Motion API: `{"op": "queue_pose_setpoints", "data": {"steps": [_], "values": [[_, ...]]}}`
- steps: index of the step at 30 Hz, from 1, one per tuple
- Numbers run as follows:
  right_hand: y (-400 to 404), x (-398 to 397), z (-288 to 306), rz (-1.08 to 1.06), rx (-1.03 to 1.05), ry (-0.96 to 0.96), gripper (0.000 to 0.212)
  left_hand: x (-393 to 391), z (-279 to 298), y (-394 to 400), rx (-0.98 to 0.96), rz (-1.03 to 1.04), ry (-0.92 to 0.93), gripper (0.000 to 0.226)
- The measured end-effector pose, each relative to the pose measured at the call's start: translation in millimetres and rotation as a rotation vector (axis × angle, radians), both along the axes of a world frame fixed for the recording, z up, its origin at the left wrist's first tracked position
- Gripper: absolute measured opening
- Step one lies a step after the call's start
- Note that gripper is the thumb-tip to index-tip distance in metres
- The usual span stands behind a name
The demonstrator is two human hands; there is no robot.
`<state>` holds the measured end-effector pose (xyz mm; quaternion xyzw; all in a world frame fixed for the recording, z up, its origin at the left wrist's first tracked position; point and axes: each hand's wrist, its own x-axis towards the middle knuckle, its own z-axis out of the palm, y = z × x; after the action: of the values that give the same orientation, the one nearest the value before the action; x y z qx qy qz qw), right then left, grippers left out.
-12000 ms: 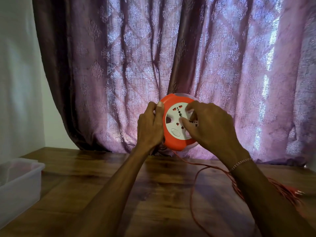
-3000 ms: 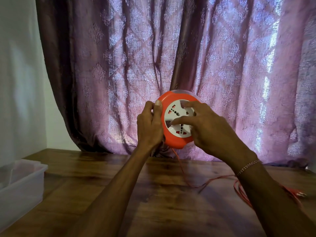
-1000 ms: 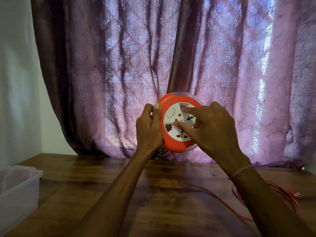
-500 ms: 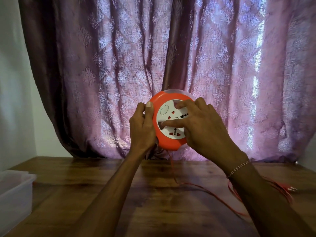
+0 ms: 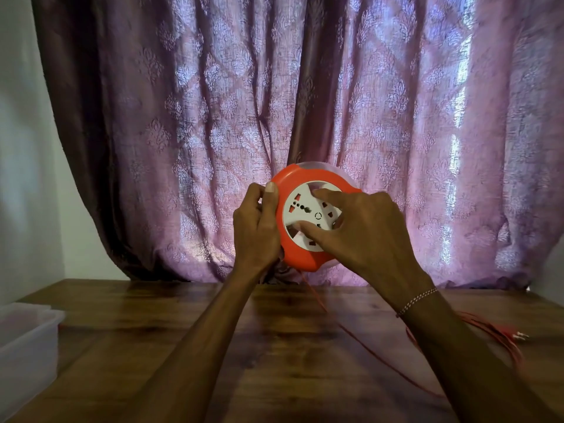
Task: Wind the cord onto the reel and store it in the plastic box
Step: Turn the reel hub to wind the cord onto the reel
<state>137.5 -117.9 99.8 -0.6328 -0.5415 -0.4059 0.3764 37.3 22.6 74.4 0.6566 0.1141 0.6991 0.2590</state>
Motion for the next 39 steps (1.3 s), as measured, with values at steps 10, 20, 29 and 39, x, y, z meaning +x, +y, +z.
{"op": "queue_pose_setpoints", "data": {"steps": [10, 20, 29, 39], "values": [[-5, 11, 8, 0.122, -0.27, -0.344, 0.05, -4, 1, 2, -0.039, 0.006, -0.019, 0.043], [3, 8, 1, -0.065, -0.215, -0.406, 0.051, -2, 0, 2, -0.013, 0.018, 0.012, 0.037], [8, 6, -5, -0.068, 0.049, -0.144, 0.064, 0, 1, 0, -0.029, 0.031, -0.003, 0.038], [7, 12, 1, 0.123, 0.03, -0.251, 0.039, -3, 1, 0, -0.048, 0.023, -0.002, 0.043]]}}
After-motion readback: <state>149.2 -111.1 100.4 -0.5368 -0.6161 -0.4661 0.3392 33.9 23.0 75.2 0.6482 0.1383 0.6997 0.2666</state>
